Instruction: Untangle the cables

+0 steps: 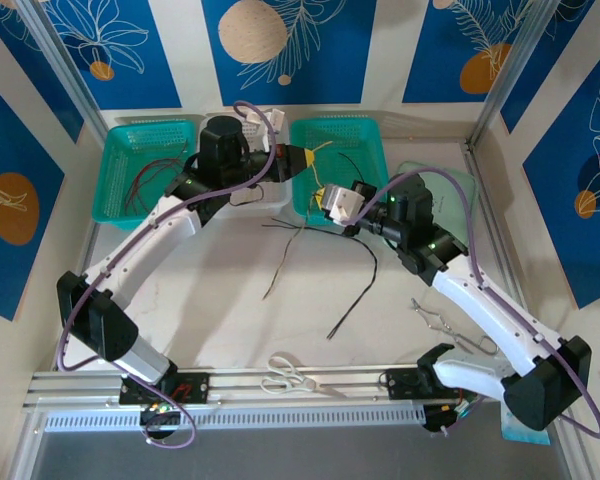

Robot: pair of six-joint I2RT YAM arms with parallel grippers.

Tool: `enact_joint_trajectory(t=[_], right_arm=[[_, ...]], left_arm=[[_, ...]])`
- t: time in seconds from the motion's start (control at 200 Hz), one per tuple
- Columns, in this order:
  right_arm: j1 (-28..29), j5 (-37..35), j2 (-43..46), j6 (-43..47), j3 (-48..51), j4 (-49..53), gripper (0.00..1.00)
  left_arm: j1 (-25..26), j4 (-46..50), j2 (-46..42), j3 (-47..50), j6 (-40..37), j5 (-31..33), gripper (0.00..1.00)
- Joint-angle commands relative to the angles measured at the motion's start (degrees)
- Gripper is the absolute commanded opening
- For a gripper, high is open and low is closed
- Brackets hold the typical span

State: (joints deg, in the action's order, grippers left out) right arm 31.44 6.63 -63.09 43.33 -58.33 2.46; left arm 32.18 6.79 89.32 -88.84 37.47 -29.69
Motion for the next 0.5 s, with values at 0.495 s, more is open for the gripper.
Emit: enact_joint_trajectory(t=[0.495], right_arm=[[-16.47,-0.7,16.4,-30.31,0.71,-6.23,0.0]], left_arm=[[-8.95,-3.85,-14.74,7.63,-11.72,17.82,0.0]])
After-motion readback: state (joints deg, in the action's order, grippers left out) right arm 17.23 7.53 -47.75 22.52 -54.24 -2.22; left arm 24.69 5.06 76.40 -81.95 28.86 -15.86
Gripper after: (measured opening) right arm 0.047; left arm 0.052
